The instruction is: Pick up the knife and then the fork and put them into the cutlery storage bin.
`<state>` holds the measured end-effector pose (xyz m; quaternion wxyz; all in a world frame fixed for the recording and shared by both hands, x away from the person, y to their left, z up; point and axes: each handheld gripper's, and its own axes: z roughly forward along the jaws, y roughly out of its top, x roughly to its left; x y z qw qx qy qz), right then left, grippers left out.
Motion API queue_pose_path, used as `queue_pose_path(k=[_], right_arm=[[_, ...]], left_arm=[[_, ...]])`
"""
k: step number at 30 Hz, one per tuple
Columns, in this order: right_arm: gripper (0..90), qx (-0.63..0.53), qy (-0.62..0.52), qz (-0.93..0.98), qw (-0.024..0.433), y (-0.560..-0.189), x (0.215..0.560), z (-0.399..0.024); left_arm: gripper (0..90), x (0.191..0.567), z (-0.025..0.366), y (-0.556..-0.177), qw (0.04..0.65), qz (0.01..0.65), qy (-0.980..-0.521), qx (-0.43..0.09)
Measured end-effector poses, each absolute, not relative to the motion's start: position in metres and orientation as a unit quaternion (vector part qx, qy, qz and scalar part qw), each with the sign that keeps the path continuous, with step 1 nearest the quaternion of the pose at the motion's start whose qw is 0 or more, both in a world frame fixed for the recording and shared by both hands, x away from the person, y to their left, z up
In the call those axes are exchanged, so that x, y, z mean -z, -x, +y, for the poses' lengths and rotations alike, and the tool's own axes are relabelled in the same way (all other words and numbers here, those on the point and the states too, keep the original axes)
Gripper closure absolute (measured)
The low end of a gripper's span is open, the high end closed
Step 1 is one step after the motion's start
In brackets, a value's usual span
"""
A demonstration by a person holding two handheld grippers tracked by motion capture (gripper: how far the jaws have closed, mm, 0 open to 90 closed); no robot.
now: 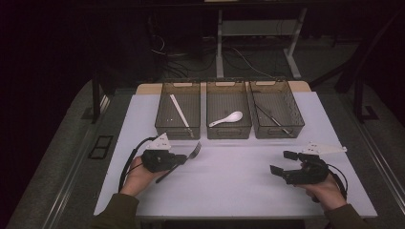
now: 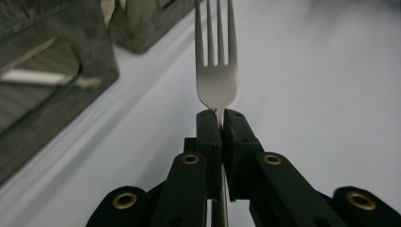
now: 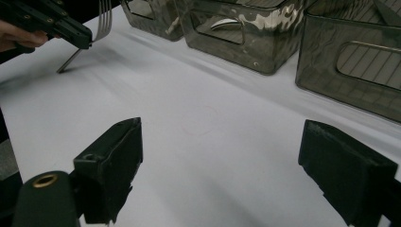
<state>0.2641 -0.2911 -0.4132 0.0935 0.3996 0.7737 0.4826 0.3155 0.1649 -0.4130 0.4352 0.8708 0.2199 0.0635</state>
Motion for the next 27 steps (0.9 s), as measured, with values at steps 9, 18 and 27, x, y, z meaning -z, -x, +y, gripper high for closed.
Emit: queue_pose_path(k=[9,18,27], right_arm=[[15.1,-0.490,-0.401,0.770,0.078,-0.268,0.410,-0.277],[22.1,-0.508,-0.385,0.768,0.063,-0.274,0.399,-0.261],[35.4,-0.543,-0.354,0.761,0.028,-0.282,0.384,-0.231]], left_arm=[[85.8,0.398,0.129,-0.305,0.468,0.193,-0.859,-0.071],[85.9,0.391,0.103,-0.305,0.495,0.194,-0.845,-0.060],[85.9,0.389,0.073,-0.302,0.491,0.178,-0.850,-0.065]])
